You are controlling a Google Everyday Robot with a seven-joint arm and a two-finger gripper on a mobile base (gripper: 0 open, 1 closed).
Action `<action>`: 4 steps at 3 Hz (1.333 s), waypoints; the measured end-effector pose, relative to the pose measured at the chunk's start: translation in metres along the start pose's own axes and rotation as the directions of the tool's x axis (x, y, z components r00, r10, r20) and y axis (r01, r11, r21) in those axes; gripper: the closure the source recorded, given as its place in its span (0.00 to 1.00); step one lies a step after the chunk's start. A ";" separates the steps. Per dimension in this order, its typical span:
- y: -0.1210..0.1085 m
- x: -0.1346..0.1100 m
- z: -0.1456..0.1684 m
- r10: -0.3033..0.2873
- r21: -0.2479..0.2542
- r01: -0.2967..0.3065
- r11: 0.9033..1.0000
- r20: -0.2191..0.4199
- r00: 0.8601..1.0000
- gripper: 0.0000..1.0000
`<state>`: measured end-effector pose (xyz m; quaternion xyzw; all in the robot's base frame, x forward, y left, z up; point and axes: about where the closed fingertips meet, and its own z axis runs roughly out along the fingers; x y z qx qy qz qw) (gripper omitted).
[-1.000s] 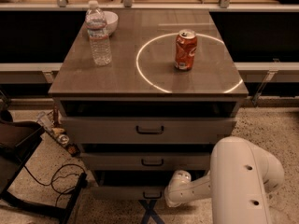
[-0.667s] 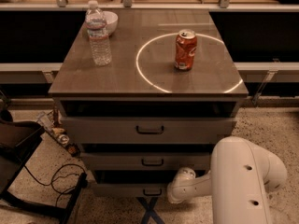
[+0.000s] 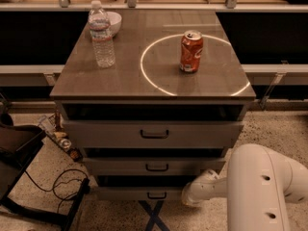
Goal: Close bottom drawer
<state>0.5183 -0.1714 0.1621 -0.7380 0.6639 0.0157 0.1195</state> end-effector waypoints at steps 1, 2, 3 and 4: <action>0.000 0.000 0.000 0.000 0.000 0.000 1.000 0.000 1.000 1.00; -0.020 -0.002 0.000 0.033 0.065 -0.034 0.997 0.017 0.999 1.00; -0.035 -0.004 0.002 0.052 0.106 -0.055 0.993 0.031 0.998 1.00; -0.036 -0.004 0.002 0.052 0.107 -0.055 0.993 0.031 0.998 1.00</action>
Offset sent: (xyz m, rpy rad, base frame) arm 0.0286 0.0139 0.0117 0.0433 -0.1202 -0.0868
